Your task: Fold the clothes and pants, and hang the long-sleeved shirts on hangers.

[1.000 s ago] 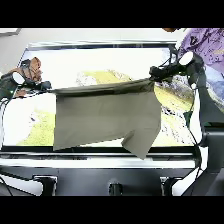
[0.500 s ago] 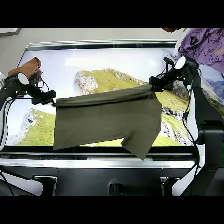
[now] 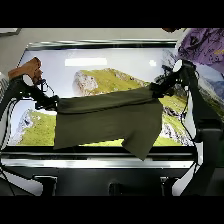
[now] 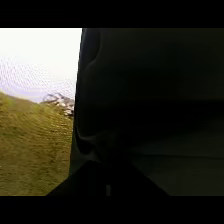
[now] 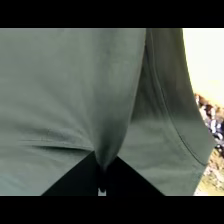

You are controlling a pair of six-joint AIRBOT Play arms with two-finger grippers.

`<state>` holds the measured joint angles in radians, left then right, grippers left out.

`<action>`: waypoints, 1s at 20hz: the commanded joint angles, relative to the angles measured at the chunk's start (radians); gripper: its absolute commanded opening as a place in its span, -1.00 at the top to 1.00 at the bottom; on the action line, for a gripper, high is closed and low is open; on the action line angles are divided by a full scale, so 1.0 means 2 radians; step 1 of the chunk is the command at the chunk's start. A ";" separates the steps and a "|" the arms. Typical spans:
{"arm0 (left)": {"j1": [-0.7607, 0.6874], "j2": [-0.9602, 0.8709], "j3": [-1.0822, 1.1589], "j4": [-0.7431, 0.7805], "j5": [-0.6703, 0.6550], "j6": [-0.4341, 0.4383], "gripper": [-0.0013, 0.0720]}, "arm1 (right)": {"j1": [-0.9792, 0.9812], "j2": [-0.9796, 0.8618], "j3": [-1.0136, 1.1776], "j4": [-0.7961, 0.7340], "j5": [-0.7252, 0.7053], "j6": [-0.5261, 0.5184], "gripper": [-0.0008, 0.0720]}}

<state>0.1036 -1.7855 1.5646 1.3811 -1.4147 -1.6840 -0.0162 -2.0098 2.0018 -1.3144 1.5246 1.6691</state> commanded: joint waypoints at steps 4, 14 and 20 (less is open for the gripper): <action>-0.009 -0.014 -0.012 -0.001 0.000 -0.002 0.80 | 0.001 -0.027 0.000 -0.003 0.023 0.000 0.90; 0.022 0.070 -0.012 0.020 0.008 -0.015 -0.76 | -0.022 0.023 -0.002 0.025 0.072 -0.038 -0.02; 0.119 0.287 -0.207 0.062 0.062 -0.045 -0.75 | -0.158 0.233 -0.296 0.151 0.016 -0.112 -0.08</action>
<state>0.2558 -1.4040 1.3422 1.4948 -1.3735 -1.7409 -0.2264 -1.7260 1.6909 -1.1362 1.6192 1.5269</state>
